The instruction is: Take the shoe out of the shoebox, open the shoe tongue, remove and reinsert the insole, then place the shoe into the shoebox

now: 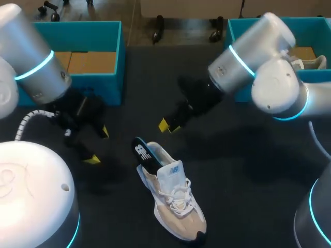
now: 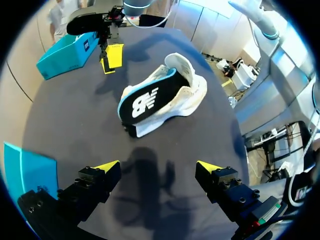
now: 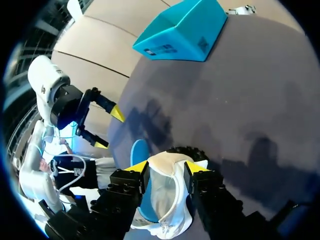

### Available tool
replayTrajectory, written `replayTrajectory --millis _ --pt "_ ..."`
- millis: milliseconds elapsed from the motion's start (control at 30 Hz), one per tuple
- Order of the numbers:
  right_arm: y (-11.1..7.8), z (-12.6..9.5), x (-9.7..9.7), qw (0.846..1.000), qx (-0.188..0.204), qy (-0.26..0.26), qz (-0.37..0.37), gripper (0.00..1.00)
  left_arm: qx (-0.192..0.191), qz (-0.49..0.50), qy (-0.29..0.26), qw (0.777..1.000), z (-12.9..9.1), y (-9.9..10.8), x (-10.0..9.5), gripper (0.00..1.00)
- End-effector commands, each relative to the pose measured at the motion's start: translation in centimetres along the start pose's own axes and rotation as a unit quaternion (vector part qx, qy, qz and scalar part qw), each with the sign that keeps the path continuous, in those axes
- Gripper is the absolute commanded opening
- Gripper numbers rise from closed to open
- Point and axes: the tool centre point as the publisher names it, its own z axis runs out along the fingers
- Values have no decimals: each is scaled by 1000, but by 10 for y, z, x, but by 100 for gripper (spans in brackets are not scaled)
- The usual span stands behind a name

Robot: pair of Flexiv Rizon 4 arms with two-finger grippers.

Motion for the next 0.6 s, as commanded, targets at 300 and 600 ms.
replayTrajectory --millis 300,600 --pt "13 -7 1 994 60 -84 20 0 -7 8 62 998 -8 14 -6 100" --pt "18 -12 7 984 65 -161 26 0 -9 -3 71 997 -19 24 -10 100"
